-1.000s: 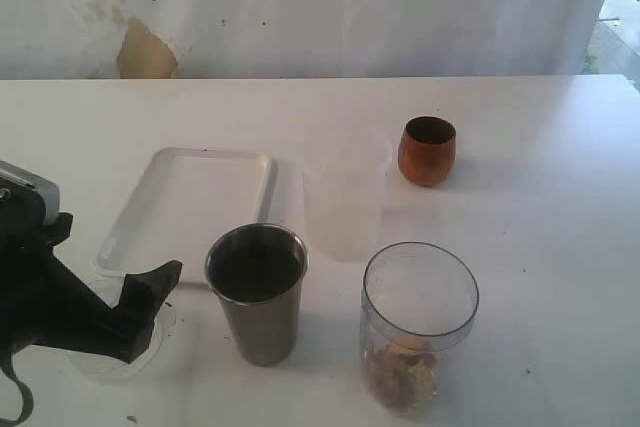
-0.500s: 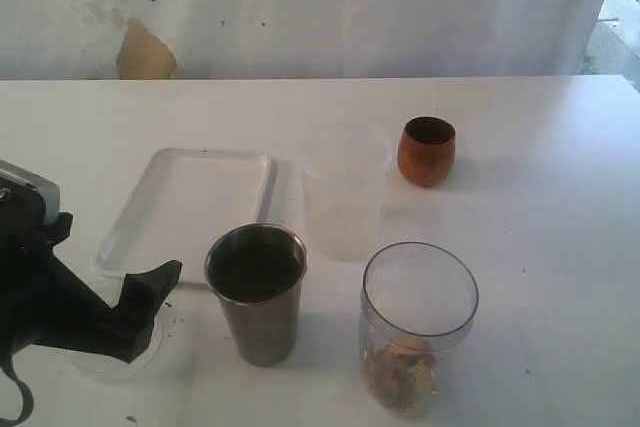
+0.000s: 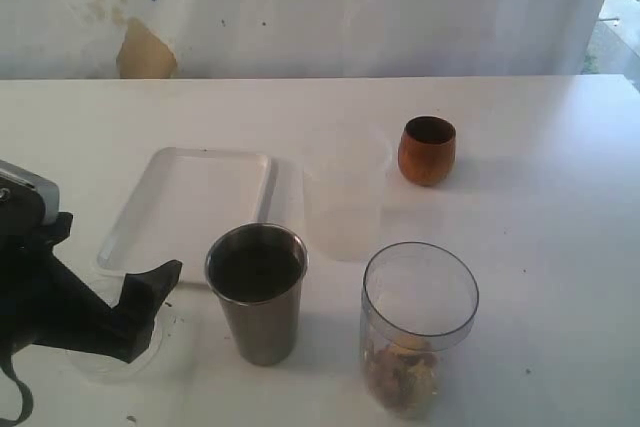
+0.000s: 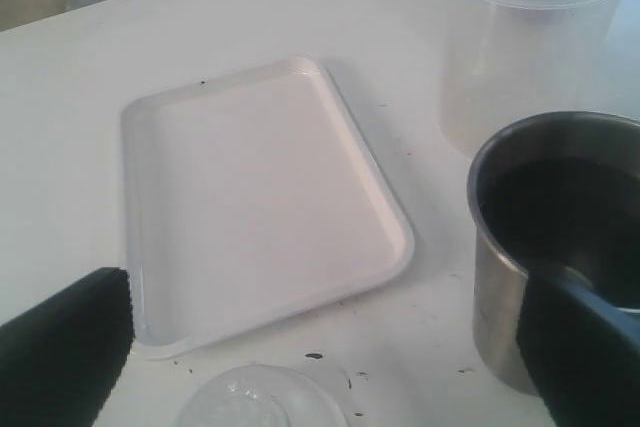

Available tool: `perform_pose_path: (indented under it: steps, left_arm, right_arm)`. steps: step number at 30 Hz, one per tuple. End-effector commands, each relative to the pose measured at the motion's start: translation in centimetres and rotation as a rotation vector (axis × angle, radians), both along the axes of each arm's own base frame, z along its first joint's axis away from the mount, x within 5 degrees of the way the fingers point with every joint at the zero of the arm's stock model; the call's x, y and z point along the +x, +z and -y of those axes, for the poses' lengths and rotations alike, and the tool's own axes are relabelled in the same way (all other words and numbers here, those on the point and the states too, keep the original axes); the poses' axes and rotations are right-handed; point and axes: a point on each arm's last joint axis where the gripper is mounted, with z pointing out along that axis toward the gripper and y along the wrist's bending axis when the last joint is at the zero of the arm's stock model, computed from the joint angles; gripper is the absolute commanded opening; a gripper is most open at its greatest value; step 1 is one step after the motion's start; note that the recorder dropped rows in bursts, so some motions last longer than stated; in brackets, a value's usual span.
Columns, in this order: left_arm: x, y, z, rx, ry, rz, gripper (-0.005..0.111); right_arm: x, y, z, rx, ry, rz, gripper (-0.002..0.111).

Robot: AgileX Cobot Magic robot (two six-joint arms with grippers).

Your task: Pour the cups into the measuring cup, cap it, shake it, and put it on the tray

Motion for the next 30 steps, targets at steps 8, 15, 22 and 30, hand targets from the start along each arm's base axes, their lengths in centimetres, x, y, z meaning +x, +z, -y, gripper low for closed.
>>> perform_pose_path:
  steps: [8,15,22,30]
  left_arm:
    - [0.13,0.17,0.01,0.0,0.009,0.014,0.105]
    - [0.13,0.17,0.01,0.0,0.009,0.014,0.105]
    - [0.13,0.17,0.01,0.0,0.009,0.014,0.105]
    - [0.13,0.17,0.01,0.0,0.009,0.014,0.105]
  right_arm:
    - [-0.29,-1.92,0.17,-0.094,-0.006,-0.198,0.0]
    - [-0.28,-1.91,0.15,-0.09,-0.005,-0.195,0.0]
    - [-0.29,-1.92,0.16,-0.089,-0.005,-0.197,0.0]
    - [-0.29,-1.92,0.16,-0.089,-0.005,-0.197,0.0]
